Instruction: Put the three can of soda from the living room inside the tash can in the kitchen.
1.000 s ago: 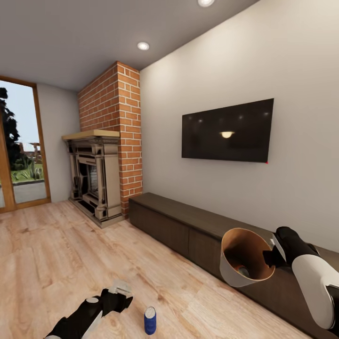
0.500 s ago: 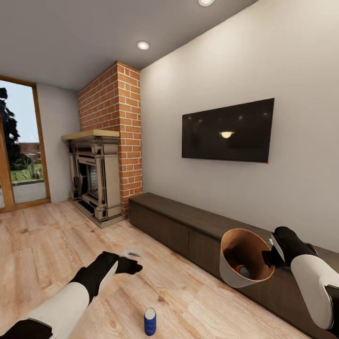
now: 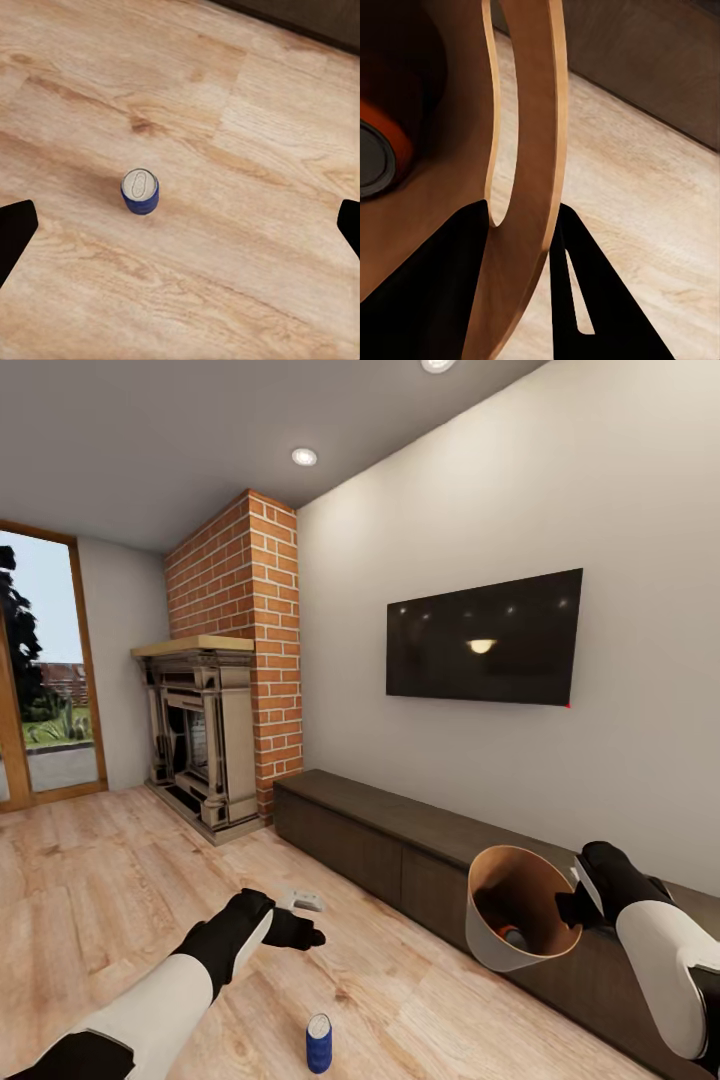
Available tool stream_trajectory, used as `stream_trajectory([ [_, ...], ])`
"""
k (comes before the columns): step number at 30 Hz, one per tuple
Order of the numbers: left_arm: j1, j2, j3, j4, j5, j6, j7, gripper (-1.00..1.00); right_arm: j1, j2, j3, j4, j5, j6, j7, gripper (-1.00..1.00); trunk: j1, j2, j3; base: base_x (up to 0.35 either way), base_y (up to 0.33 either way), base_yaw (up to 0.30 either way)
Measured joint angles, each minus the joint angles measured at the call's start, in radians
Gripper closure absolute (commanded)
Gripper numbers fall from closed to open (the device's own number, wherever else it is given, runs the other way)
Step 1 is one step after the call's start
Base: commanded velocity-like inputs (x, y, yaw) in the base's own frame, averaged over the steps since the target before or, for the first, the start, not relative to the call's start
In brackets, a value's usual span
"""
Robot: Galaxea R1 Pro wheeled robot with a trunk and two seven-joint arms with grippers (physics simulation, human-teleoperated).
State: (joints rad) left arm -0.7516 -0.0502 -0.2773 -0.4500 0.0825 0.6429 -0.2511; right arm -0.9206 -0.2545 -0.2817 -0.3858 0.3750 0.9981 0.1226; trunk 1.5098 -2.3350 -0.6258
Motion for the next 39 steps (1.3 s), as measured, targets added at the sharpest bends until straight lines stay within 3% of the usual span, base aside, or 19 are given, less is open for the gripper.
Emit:
stream_trajectory([
  [3, 0.000, -0.001, 0.000, 0.000, 0.000, 0.001, 0.002, -1.00, 0.001, 0.001, 0.000, 0.000, -0.002, 0.000, 0.000, 1.00, 0.000, 0.000, 0.000, 0.000, 0.000, 0.000],
  [26, 0.000, 0.003, -0.002, -0.004, 0.005, -0.011, -0.002, -1.00, 0.004, 0.001, 0.001, 0.002, 0.002, 0.000, 0.000, 1.00, 0.088, -0.161, -0.072, 0.000, 0.000, 0.000],
  [39, 0.000, 0.008, -0.001, -0.009, 0.006, -0.025, -0.002, -1.00, 0.007, 0.001, 0.001, 0.002, 0.000, 0.000, 0.000, 1.00, 0.096, -0.168, -0.122, 0.000, 0.000, 0.000],
])
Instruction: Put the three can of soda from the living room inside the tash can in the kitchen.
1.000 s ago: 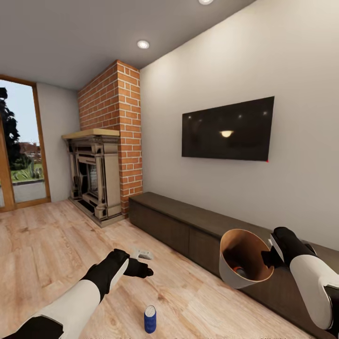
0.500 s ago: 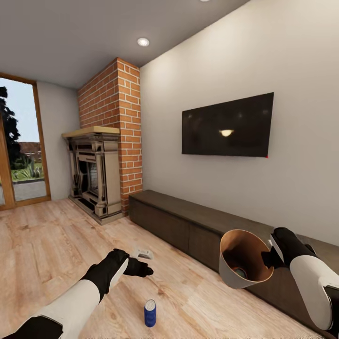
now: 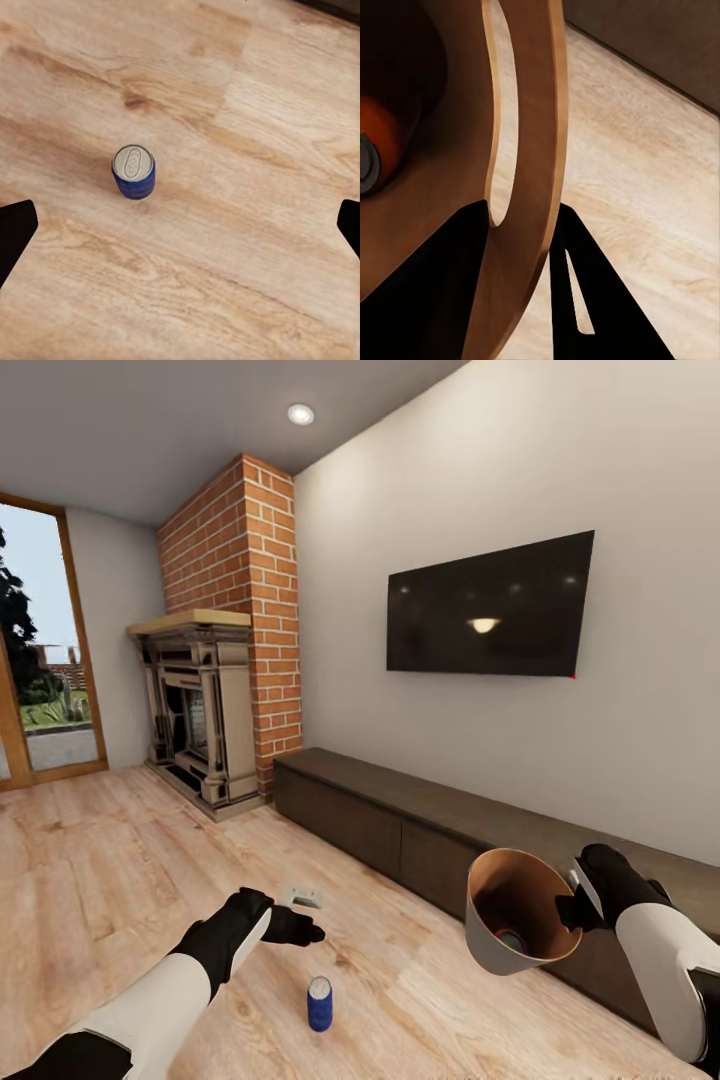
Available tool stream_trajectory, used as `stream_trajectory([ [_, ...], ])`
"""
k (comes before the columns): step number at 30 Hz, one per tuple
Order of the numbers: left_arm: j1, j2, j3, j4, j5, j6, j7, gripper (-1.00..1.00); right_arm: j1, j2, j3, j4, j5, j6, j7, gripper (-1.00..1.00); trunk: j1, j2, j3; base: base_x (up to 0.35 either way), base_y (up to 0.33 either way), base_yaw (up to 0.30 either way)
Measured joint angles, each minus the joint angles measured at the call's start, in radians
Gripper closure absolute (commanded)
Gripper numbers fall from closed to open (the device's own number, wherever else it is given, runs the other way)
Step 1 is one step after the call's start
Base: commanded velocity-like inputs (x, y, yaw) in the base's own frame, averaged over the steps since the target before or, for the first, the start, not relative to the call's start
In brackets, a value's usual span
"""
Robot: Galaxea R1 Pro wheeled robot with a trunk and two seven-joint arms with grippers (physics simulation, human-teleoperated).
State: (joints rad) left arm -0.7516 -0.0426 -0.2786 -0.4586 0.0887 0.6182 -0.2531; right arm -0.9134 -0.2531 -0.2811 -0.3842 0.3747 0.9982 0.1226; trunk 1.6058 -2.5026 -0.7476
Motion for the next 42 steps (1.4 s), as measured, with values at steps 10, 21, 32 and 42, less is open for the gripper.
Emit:
stream_trajectory([
  [10, 0.000, 0.001, 0.003, 0.002, 0.000, -0.003, -0.002, -1.00, 0.001, 0.000, 0.000, 0.000, 0.005, 0.000, 0.000, 1.00, 0.000, 0.000, -0.004, 0.039, 0.010, 0.000],
  [21, 0.000, 0.001, 0.003, 0.001, 0.000, -0.003, -0.007, -1.00, 0.006, 0.000, 0.001, 0.000, 0.008, -0.001, -0.001, 1.00, 0.000, 0.000, -0.004, 0.261, 0.145, 0.000],
  [32, 0.000, 0.001, 0.005, -0.002, 0.000, -0.004, -0.005, -1.00, 0.009, 0.001, 0.002, 0.000, 0.004, -0.001, 0.000, 1.00, 0.000, 0.000, -0.004, 0.066, 0.051, 0.000],
  [42, 0.000, 0.000, 0.007, -0.002, 0.000, -0.004, -0.005, -1.00, 0.014, 0.000, 0.000, 0.000, -0.002, -0.001, 0.000, 1.00, 0.004, -0.002, -0.039, 0.001, 0.001, 0.000],
])
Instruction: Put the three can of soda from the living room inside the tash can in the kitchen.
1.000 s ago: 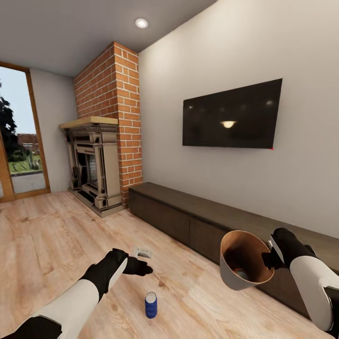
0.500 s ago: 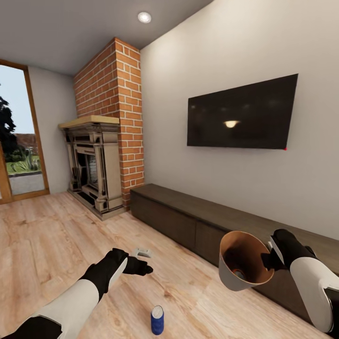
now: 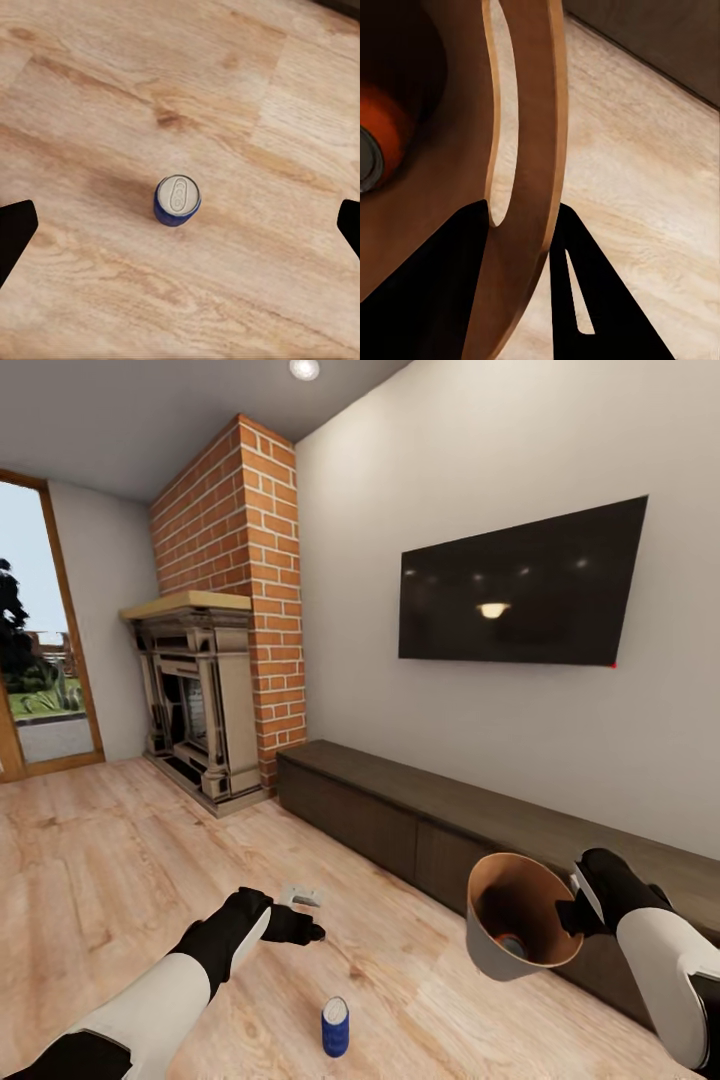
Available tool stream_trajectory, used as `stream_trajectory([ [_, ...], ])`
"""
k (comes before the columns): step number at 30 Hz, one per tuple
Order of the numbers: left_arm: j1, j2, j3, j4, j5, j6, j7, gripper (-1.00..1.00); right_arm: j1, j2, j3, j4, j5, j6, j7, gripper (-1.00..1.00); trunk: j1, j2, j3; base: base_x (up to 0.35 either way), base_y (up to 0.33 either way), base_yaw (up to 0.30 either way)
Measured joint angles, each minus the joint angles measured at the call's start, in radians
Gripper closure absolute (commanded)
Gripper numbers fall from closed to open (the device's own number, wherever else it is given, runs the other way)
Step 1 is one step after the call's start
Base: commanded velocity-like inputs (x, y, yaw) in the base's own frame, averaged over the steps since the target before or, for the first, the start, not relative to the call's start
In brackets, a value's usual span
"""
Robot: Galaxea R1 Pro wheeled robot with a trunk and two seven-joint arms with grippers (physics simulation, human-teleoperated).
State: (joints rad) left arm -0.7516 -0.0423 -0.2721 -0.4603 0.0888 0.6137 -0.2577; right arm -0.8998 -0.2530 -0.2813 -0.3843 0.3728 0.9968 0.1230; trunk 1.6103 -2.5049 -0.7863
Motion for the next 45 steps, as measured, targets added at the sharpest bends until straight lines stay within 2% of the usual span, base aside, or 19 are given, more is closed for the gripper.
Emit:
stream_trajectory([
  [13, 0.000, -0.001, 0.001, 0.002, 0.000, -0.012, -0.001, -1.00, 0.002, -0.001, 0.001, -0.002, 0.001, 0.000, 0.000, 1.00, 0.006, -0.003, -0.050, 0.000, 0.000, 0.000],
  [25, 0.000, -0.001, 0.001, 0.000, 0.000, -0.015, -0.002, -1.00, -0.009, -0.011, 0.000, -0.011, 0.009, 0.020, 0.003, 1.00, 0.006, -0.003, -0.050, 0.000, 0.000, 0.000],
  [35, 0.001, -0.001, 0.001, 0.002, 0.000, -0.015, -0.002, -1.00, -0.014, -0.006, 0.000, -0.006, 0.005, 0.033, 0.002, 1.00, 0.006, -0.003, -0.050, 0.012, 0.000, 0.000],
  [45, 0.001, -0.002, -0.001, 0.007, 0.000, -0.014, -0.002, -1.00, -0.013, -0.002, 0.004, -0.003, 0.006, 0.032, -0.002, 1.00, 0.006, -0.003, -0.050, 0.257, 0.000, 0.000],
])
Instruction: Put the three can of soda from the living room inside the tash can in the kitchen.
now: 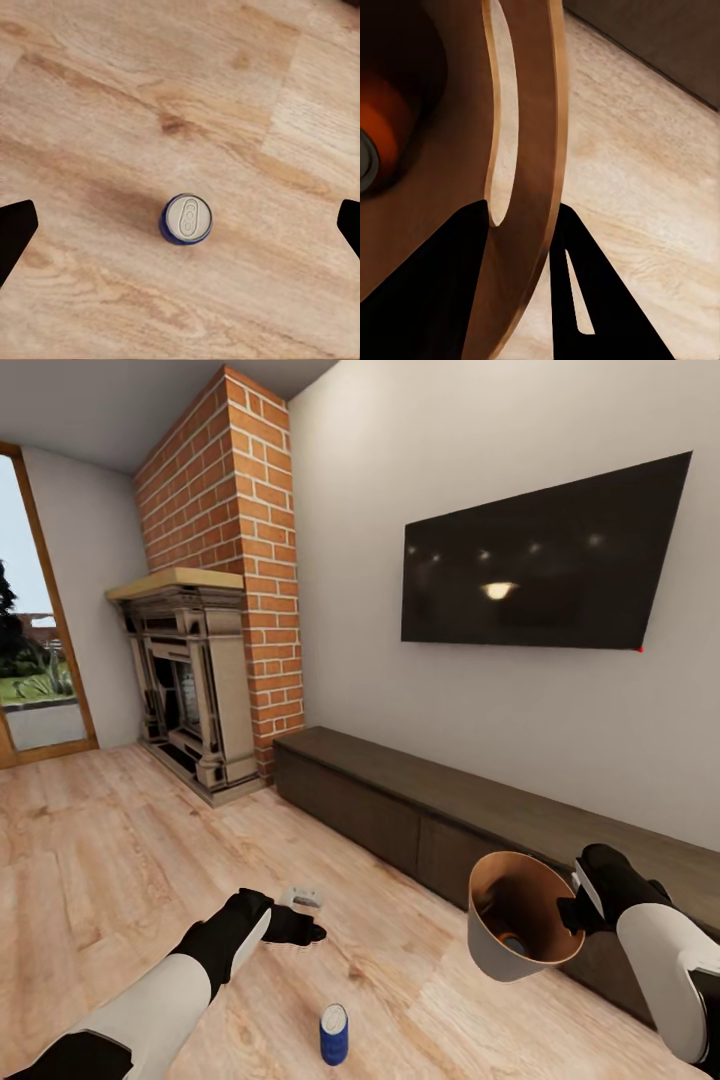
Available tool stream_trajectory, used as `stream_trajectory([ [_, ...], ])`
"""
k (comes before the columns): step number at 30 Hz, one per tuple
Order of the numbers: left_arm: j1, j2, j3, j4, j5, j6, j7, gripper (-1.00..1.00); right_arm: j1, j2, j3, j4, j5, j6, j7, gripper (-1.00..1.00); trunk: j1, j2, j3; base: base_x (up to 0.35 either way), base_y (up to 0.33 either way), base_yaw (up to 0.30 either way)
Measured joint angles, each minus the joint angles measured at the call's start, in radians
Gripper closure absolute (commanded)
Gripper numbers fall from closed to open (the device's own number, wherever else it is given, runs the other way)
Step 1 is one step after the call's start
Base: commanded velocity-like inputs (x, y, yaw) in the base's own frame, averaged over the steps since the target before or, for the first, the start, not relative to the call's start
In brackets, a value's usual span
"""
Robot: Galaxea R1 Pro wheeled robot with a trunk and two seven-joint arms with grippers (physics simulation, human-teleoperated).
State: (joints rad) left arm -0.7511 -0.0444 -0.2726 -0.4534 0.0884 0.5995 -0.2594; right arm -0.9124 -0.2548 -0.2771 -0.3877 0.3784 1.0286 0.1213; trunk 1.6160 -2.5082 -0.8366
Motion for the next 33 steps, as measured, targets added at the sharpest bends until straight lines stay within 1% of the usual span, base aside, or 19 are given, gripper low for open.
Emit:
stream_trajectory([
  [8, 0.001, -0.001, 0.001, -0.004, 0.001, -0.003, 0.002, -1.00, 0.000, 0.000, 0.001, 0.000, -0.001, -0.001, 0.001, 1.00, 0.000, 0.000, 0.000, 0.067, 0.000, 0.000],
  [19, 0.001, -0.003, 0.000, -0.001, 0.000, -0.004, 0.005, -1.00, 0.002, 0.002, 0.002, 0.002, 0.000, -0.003, 0.002, 1.00, 0.005, -0.002, -0.042, 0.003, 0.000, 0.000],
  [26, 0.001, -0.003, 0.000, -0.001, 0.000, -0.004, 0.005, -1.00, 0.002, 0.002, 0.018, 0.002, 0.000, -0.003, 0.005, 1.00, 0.008, -0.004, -0.070, 0.000, 0.000, 0.000],
  [33, 0.001, -0.003, 0.000, 0.001, 0.000, -0.007, 0.005, -1.00, 0.002, 0.003, 0.020, 0.003, -0.003, -0.004, 0.006, 1.00, 0.011, -0.006, -0.097, 0.000, 0.000, 0.000],
])
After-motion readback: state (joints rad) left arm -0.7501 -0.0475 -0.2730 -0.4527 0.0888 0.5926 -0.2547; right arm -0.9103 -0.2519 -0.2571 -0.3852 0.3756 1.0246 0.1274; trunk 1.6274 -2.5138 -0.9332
